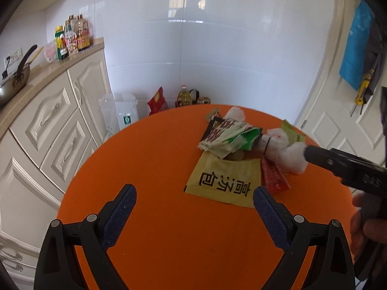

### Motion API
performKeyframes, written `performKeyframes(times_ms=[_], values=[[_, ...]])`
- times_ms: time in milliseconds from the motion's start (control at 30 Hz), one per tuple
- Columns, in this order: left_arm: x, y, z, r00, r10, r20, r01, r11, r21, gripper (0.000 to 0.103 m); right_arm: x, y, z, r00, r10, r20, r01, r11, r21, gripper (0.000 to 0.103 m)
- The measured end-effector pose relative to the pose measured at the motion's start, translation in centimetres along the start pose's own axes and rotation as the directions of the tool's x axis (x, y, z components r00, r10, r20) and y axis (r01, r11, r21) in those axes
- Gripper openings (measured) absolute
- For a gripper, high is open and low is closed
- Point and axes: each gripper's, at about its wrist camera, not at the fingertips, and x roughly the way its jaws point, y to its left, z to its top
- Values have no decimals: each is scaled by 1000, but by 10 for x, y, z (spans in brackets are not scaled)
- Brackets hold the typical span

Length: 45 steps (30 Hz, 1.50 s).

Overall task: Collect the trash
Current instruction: 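Grasp the white plastic bag bundle with the right tool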

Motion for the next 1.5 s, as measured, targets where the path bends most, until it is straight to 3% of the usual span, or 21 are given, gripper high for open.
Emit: performKeyframes(times_ms=[133,233,367,600,833,1000,1067,1267,1400,1433,1500], values=[[32,2,13,1000,-6,-26,5,1000,-6,95,48,4,13,996,24,-87,-26,999,-18,87],[49,-1,19,999,-12,-39,11,1000,-8,95,70,6,12,989,28,-146,-34,999,-34,54],[70,-10,27,999,-26,-48,26,1000,12,95,58,4,0,991,52,-126,-57,998,-36,47],[111,-27,38,995,-53,-79,58,996,67,95,7,-31,-39,994,63,-90,-58,997,54,46],[159,-43,50,994,-27,-105,38,993,111,95,-28,-50,-70,996,39,-81,-31,996,89,46],[198,-54,68,992,-28,-126,44,991,130,99,-27,-46,-67,996,4,-90,0,999,43,55],[205,-58,73,992,-31,-125,48,990,135,99,-27,-46,-62,996,2,-90,0,1000,23,71],[214,-54,70,994,-56,-95,69,987,143,87,-25,-38,-43,994,-67,-85,59,994,-95,83],[218,-51,65,993,-87,-84,100,982,162,78,3,-29,-34,982,-87,-168,51,977,-207,83],[218,-48,65,992,-97,-83,110,980,164,74,10,-28,-35,977,-92,-193,48,974,-223,80],[223,-42,66,990,-115,-80,127,979,161,68,22,-26,-38,969,-89,-232,31,970,-241,62]])
